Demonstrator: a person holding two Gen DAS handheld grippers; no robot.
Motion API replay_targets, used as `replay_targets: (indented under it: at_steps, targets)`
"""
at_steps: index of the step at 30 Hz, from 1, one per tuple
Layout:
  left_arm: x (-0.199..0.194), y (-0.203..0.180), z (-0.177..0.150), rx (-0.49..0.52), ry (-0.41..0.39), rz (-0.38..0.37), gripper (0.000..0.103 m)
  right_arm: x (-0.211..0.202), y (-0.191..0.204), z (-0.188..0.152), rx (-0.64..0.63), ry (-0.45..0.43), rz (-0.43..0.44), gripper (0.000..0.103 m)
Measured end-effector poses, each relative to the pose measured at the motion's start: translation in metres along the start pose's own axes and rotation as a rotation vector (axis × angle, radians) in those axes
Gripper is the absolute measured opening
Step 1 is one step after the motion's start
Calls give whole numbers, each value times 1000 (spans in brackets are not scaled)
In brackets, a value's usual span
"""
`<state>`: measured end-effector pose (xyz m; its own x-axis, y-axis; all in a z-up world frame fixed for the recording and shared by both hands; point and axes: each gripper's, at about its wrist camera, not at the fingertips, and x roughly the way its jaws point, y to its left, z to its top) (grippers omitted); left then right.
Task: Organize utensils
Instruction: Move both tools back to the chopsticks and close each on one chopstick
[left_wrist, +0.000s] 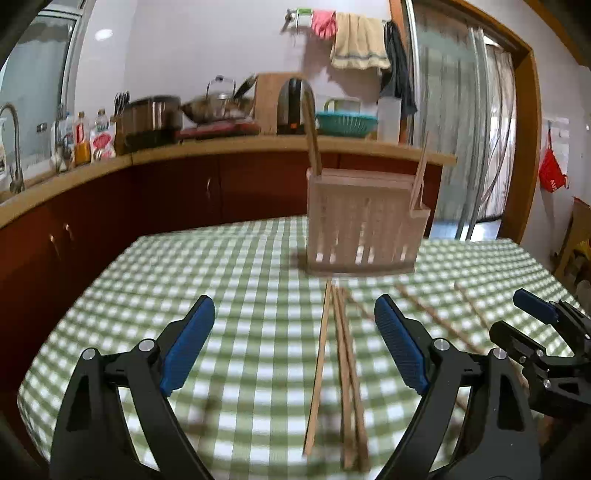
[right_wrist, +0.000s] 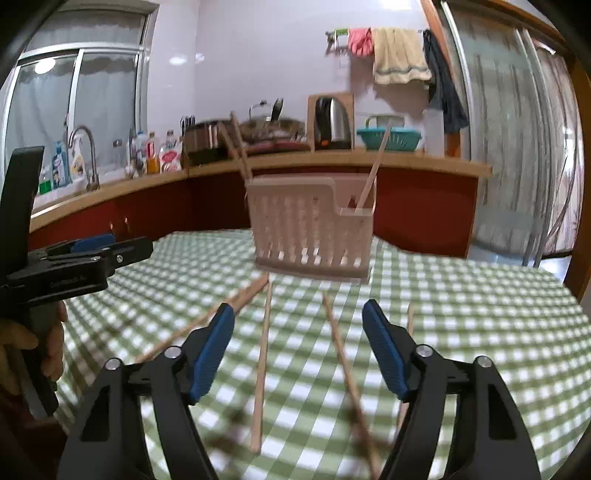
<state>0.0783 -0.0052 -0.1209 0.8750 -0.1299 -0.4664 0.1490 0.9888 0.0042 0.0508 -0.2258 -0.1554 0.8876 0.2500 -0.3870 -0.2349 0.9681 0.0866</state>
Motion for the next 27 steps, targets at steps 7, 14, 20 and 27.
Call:
replay_targets:
  at_steps: [7, 14, 20, 27]
  targets:
    - [-1, 2, -35, 12, 66, 19, 86, 8, 9, -34, 13, 96, 45, 53]
    - [6, 3, -57, 6, 129, 21, 85, 15, 21, -50, -18, 182, 62, 36]
    - [11, 1, -68, 12, 164, 20, 80, 23, 20, -55, -19, 240, 55, 15]
    - [19, -2, -76, 23, 211, 13, 68, 22, 12, -54, 4, 241, 16, 9]
